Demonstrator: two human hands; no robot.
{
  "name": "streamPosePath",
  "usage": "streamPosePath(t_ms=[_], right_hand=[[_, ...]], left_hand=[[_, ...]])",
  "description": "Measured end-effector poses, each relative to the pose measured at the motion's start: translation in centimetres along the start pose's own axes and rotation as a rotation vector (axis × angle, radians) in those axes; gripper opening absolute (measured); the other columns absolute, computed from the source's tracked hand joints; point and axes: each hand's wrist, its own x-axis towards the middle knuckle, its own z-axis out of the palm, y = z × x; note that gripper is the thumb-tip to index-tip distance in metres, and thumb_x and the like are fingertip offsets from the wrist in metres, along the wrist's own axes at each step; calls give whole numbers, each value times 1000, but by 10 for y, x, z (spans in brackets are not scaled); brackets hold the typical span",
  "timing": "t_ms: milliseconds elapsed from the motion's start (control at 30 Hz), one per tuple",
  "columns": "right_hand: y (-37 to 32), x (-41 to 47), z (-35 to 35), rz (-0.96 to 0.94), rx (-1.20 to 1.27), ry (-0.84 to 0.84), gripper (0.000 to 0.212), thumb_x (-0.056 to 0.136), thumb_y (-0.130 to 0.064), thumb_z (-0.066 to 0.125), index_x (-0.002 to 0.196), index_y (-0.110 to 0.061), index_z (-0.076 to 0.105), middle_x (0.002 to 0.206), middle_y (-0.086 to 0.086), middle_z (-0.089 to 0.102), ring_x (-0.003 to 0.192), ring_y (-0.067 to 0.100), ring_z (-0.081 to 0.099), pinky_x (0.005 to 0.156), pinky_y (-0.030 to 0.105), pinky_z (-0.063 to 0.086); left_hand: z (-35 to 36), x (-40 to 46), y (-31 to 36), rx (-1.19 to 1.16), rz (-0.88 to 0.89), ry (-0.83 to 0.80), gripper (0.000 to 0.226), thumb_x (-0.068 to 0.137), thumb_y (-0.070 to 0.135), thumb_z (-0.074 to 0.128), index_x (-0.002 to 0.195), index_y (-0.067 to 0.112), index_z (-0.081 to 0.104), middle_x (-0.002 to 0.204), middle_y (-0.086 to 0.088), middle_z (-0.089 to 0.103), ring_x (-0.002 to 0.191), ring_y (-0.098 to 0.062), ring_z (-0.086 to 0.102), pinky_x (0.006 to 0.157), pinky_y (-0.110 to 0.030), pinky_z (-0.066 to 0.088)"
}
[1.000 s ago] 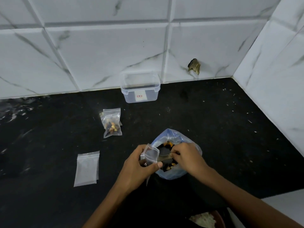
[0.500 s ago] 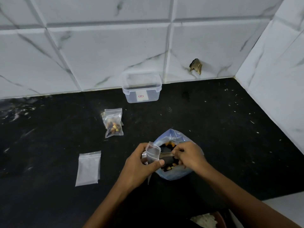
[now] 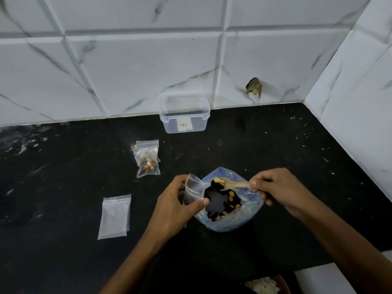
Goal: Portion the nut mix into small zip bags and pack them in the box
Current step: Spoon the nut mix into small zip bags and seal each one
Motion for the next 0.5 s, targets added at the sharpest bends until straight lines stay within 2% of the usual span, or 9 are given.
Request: streamPosePath(t_ms=[67, 167, 267, 400, 500], right_hand=[[-10, -8, -7, -20, 47, -1, 15, 92, -10, 58, 89, -11, 72, 73, 4, 68, 51, 4, 55, 47, 18, 44], [-24, -17, -12, -68, 94, 6, 15, 92, -8, 59, 87, -11, 73, 71, 4, 68, 49, 4, 54, 44, 18, 42], [-38, -25, -8, -130, 42, 11, 14, 91, -9, 60, 87, -12, 73, 73, 6, 69, 49, 5, 54, 44, 18, 42], [-54, -37, 6, -281, -389, 94, 10, 91, -22, 59, 88, -25, 69, 69, -4, 65, 53, -1, 59, 50, 14, 45], [-64, -48, 23, -463, -657, 148, 11, 93, -26, 57, 97, -24, 67, 87, -8, 63, 77, 3, 60, 73, 25, 53]], left_hand=[[4, 2, 3, 46, 26, 12, 53, 74, 38, 82, 117, 44, 52, 116, 18, 63, 105, 5, 60, 81, -18, 53], [11, 5, 6, 124, 48, 27, 59, 70, 44, 82, 120, 43, 51, 120, 16, 58, 109, 0, 58, 88, -25, 53], [16, 7, 11, 185, 90, 50, 61, 68, 49, 80, 121, 45, 49, 118, 17, 55, 106, 2, 56, 87, -24, 53], [18, 9, 15, 197, 113, 80, 57, 69, 46, 80, 118, 47, 50, 114, 19, 55, 103, 4, 55, 87, -28, 54], [20, 10, 14, 182, 110, 94, 56, 69, 43, 81, 117, 43, 51, 112, 18, 56, 102, 3, 56, 87, -31, 54]])
